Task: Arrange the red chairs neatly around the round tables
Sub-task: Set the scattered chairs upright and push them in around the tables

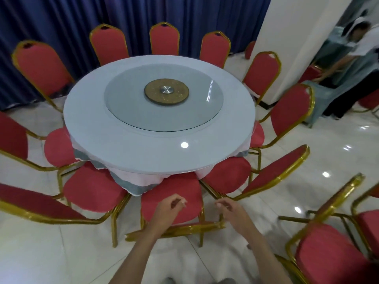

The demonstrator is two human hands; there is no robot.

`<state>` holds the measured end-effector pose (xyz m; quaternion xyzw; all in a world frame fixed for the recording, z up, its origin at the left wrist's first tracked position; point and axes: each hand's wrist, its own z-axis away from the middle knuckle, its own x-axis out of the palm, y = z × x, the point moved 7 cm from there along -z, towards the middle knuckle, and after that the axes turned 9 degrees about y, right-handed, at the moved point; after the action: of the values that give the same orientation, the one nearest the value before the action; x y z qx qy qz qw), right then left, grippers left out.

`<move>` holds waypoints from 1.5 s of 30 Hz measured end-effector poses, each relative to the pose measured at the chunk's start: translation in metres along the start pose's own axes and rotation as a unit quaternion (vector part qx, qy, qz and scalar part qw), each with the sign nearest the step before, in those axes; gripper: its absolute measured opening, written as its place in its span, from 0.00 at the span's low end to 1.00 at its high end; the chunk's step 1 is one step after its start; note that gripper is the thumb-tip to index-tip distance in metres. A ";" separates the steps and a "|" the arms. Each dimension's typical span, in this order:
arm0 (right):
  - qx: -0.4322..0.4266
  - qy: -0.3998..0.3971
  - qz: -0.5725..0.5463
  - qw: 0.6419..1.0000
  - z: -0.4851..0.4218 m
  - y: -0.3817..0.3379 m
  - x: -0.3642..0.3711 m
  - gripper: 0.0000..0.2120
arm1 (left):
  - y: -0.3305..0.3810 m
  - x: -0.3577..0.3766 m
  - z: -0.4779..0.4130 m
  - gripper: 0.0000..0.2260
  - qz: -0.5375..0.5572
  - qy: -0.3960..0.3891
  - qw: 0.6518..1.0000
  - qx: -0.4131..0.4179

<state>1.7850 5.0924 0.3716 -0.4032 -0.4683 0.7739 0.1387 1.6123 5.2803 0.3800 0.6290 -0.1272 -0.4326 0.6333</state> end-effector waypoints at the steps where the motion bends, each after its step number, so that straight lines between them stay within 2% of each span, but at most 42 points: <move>1: 0.015 0.006 -0.016 1.000 -0.004 0.002 -0.008 0.05 | 0.005 0.008 -0.005 0.06 0.001 0.001 1.000 -0.001; 12: 0.035 0.099 -0.158 0.982 -0.077 0.050 -0.144 0.08 | 0.089 0.134 -0.069 0.10 -0.006 0.006 1.000 0.020; 20: 0.030 0.090 -0.197 0.976 -0.135 0.081 -0.249 0.09 | 0.148 0.238 -0.111 0.09 0.048 0.023 0.998 -0.015; 26: 0.031 0.100 -0.214 0.971 -0.167 0.094 -0.303 0.08 | 0.173 0.278 -0.128 0.07 0.072 0.039 0.996 -0.047; 35: 0.042 0.122 -0.202 0.971 -0.205 0.110 -0.341 0.09 | 0.183 0.314 -0.178 0.06 0.076 0.026 0.995 -0.060; 45: 0.014 0.085 -0.115 0.990 -0.291 0.076 -0.345 0.09 | 0.188 0.315 -0.260 0.06 0.123 0.054 0.988 -0.069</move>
<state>2.2368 5.0266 0.4094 -0.4091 -0.4871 0.7222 0.2718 2.0558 5.2047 0.3837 0.5856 -0.1393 -0.3243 0.7297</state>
